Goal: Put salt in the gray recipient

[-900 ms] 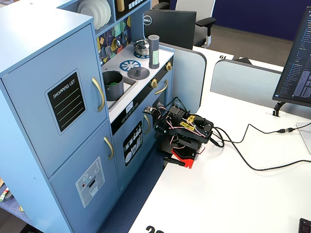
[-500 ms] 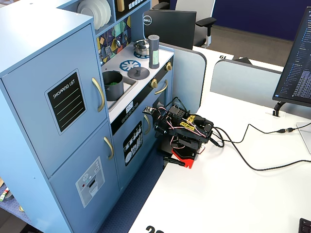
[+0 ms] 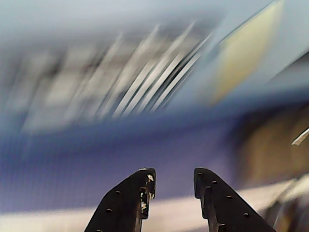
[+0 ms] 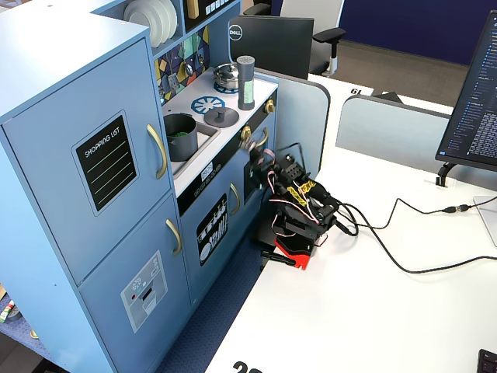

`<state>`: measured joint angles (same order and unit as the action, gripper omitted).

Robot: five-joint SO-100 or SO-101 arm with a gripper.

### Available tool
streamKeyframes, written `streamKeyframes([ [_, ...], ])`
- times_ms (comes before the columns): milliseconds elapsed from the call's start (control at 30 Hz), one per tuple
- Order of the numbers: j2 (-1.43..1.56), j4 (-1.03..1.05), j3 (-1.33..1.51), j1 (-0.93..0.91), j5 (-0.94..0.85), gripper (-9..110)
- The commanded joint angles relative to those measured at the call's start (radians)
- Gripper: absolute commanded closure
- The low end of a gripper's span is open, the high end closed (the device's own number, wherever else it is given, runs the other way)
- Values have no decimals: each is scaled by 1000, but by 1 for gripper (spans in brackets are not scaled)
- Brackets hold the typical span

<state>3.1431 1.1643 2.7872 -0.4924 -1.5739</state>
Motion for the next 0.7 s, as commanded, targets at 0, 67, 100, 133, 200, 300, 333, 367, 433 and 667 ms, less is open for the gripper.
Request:
streamKeyframes([
  [0, -135, -224, -241, -207, -31, 101],
  [67, -230, -368, -321, -276, -11, 101],
  [100, -275, -437, -357, -293, 8, 101],
  [133, -314, -502, -391, -307, 25, 101],
  [200, -380, -650, -431, -327, 66, 94],
  [300, -474, -847, -459, -351, 74, 78],
  [333, -509, -896, -469, -359, 71, 73],
  [367, -543, -939, -483, -367, 71, 69],
  [433, -614, -1008, -512, -382, 74, 65],
  [667, -825, -1177, -635, -413, 81, 51],
])
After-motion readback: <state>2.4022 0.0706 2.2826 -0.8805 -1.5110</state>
